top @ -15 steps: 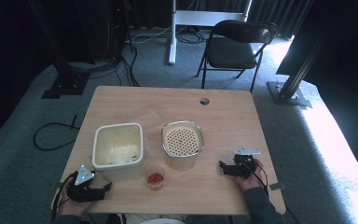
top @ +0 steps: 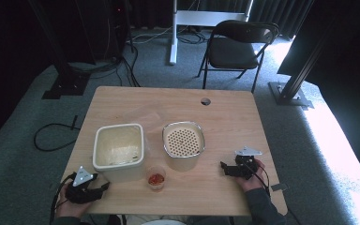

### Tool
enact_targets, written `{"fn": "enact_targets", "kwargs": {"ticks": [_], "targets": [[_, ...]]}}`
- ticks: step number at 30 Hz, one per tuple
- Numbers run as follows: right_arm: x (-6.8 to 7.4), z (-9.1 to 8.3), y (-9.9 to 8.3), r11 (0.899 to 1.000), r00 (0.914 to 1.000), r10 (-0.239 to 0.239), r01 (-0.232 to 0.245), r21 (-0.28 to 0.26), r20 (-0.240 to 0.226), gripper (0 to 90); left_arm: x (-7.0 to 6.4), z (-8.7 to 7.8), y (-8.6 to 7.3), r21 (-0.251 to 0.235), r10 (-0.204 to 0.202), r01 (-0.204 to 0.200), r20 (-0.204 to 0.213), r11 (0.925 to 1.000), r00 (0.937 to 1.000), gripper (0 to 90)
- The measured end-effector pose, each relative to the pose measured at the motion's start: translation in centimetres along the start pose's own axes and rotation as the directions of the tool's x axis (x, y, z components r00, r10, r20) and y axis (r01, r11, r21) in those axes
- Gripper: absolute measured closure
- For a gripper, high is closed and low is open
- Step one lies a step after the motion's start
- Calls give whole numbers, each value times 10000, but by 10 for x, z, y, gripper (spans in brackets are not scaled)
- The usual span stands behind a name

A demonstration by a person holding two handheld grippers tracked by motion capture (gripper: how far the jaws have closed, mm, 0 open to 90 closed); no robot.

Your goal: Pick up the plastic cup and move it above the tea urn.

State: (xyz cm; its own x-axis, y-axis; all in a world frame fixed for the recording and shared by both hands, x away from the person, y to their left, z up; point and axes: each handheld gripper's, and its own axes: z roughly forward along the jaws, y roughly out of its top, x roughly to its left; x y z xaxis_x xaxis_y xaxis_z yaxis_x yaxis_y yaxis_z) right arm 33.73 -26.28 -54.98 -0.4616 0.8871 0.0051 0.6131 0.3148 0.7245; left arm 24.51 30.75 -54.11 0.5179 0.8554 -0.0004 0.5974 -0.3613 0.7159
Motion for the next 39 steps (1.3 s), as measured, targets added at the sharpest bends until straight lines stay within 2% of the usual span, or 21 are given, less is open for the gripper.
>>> {"fn": "enact_targets", "kwargs": {"ticks": [2, 7, 9, 13, 14, 15, 16, 20, 25, 28, 30, 31, 32, 33, 36, 38, 39], "targets": [[0, 0, 0, 10000, 10000, 1, -1, 0, 0, 136, 2, -3, 0, -55, -151, 151, 57, 9999, 9999, 394], [0, 0, 0, 10000, 10000, 2, -2, 1, 1, 136, 9, -14, 2, -425, -377, 372, -132, 9984, 9992, 426], [0, 0, 0, 10000, 10000, 0, 0, 0, -1, 136, 21, -24, 7, -767, -522, 487, -445, 9959, 9976, 435], [0, 0, 0, 10000, 10000, 1, -1, -2, 0, 136, 46, -32, 20, -1254, -823, 739, -632, 9894, 9946, 443], [0, 0, 0, 10000, 10000, 1, -1, -2, 0, 136, 46, -32, 20, -1254, -823, 739, -632, 9894, 9946, 443], [0, 0, 0, 10000, 10000, 2, -2, 2, -1, 136, 59, -32, 29, -1540, -970, 846, -747, 9844, 9925, 443], [0, 0, 0, 10000, 10000, 1, -1, 0, 0, 136, 66, -31, 34, -1670, -1084, 936, -819, 9815, 9907, 442], [0, 0, 0, 10000, 10000, 2, -2, 1, 0, 136, 92, -21, 58, -1901, -1239, 1028, -1029, 9764, 9869, 440], [0, 0, 0, 10000, 10000, 5, -5, 5, 3, 136, 116, 2, 93, -1907, -1363, 1189, -811, 9744, 9873, 403], [0, 0, 0, 10000, 10000, 5, -5, 5, 2, 136, 121, 15, 116, -1707, -925, 786, -752, 9822, 9929, 398], [0, 0, 0, 10000, 10000, 5, -5, 6, 2, 136, 124, 23, 131, -1689, -753, 643, -590, 9835, 9954, 393], [0, 0, 0, 10000, 10000, 4, -4, 5, 2, 136, 124, 23, 131, -1689, -753, 643, -590, 9835, 9954, 391], [0, 0, 0, 10000, 10000, 4, -4, 5, 2, 136, 127, 31, 144, -1658, -602, 516, -472, 9848, 9971, 384], [0, 0, 0, 10000, 10000, 3, -3, 5, 2, 136, 127, 36, 151, -1630, -544, 473, -398, 9855, 9977, 379], [0, 0, 0, 10000, 10000, 4, -4, 3, 2, 136, 129, 51, 170, -1493, -554, 498, -337, 9875, 9979, 378], [0, 0, 0, 10000, 10000, 6, -6, 5, 3, 136, 129, 51, 170, -1493, -554, 498, -337, 9875, 9979, 378], [0, 0, 0, 10000, 10000, 6, -6, 5, 3, 136, 129, 62, 182, -1452, -688, 650, -213, 9873, 9974, 378]]}}
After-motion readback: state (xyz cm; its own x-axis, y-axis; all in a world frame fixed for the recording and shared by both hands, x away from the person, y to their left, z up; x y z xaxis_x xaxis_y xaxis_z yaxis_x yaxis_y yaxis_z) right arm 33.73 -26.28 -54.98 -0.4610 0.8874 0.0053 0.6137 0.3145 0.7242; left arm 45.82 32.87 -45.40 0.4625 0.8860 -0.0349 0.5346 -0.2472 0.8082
